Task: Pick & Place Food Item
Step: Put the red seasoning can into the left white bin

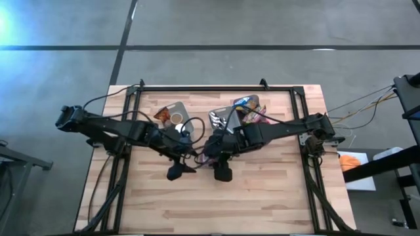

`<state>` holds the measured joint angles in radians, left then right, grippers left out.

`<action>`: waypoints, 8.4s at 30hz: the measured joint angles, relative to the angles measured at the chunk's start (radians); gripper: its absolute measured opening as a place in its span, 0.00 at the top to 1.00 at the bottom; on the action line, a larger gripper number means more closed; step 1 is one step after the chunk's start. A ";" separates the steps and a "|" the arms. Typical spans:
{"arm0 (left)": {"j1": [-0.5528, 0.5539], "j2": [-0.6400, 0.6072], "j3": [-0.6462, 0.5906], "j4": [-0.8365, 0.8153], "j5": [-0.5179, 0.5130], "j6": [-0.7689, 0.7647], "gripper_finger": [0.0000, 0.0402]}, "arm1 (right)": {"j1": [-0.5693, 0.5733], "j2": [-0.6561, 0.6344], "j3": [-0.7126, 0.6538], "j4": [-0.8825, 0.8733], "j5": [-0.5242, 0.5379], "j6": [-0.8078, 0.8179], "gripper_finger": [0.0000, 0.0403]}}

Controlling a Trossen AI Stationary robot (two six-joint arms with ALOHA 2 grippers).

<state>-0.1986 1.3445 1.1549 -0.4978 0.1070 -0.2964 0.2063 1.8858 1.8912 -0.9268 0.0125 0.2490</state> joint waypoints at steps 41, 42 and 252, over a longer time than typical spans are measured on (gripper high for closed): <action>-0.012 -0.052 -0.002 0.123 0.069 -0.171 0.17 | 0.063 -0.005 0.087 -0.026 -0.009 0.106 0.54; -0.014 -0.050 -0.002 0.135 0.070 -0.176 0.17 | 0.061 -0.005 0.087 -0.022 -0.004 0.109 0.54; 0.233 -0.033 0.211 1.100 0.146 -0.044 0.49 | -0.003 -0.246 0.068 0.921 0.351 -0.034 0.39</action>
<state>0.0341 1.3117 1.3659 0.6025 0.2531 -0.3401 0.2031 1.6398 1.9594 -0.0061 0.3633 0.2152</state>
